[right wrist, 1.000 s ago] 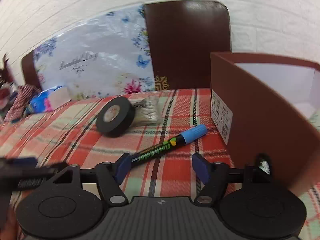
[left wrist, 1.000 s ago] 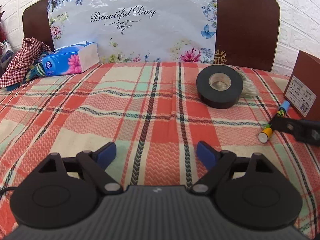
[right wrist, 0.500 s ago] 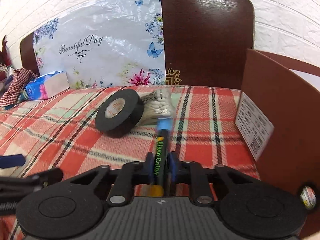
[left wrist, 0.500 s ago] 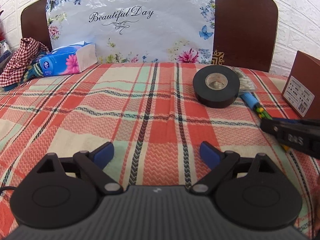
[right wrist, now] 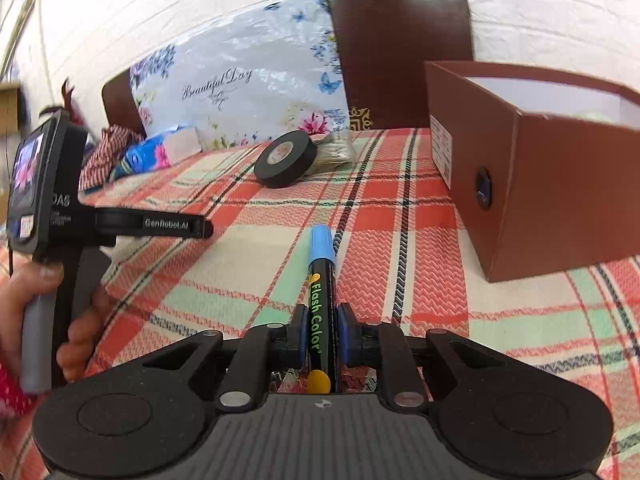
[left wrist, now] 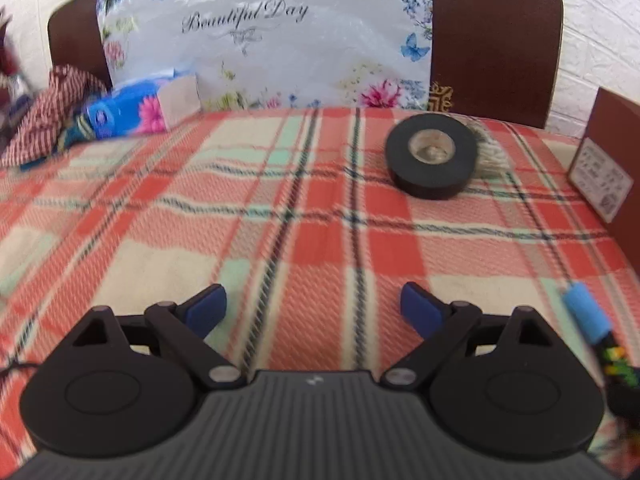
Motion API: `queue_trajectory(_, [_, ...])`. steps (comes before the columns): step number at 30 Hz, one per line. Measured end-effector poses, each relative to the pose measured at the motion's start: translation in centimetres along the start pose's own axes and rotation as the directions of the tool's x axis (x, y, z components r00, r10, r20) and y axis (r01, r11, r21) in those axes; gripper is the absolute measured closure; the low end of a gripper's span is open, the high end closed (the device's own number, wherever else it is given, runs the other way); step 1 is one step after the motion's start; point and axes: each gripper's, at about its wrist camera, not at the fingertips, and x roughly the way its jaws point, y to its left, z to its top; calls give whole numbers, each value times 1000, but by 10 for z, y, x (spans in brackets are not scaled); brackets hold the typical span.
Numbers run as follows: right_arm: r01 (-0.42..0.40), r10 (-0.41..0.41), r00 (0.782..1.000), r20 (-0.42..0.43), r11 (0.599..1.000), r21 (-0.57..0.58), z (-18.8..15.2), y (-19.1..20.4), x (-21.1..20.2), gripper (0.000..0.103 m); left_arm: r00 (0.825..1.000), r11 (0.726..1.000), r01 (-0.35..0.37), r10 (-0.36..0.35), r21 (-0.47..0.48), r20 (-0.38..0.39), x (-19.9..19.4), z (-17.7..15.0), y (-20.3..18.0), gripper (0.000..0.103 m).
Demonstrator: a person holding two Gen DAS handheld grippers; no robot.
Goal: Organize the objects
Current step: 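Grasp the marker with the left gripper while the right gripper holds it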
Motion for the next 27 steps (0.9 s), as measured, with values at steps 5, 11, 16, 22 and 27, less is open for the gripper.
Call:
queue_trajectory(5, [0, 0, 1000, 19, 1000, 11, -1, -2, -5, 87, 970, 975, 208, -216, -74, -115, -27, -1, -27, 8])
queue_trajectory(11, [-30, 28, 993, 118, 999, 14, -5, -8, -21, 87, 890, 915, 374, -400, -154, -219, -30, 1, -64, 14])
queue_trajectory(16, [-39, 37, 991, 126, 999, 14, -4, -10, -21, 87, 861, 893, 428, -450, -138, -236, -36, -2, -82, 46])
queue_trajectory(22, [-47, 44, 992, 120, 999, 25, -1, -14, -19, 87, 826, 862, 469, -505, -191, -251, -33, 5, -86, 75])
queue_trajectory(27, [-39, 35, 986, 162, 999, 24, -2, -14, -24, 87, 833, 864, 477, -503, -160, -231, -47, 17, -94, 80])
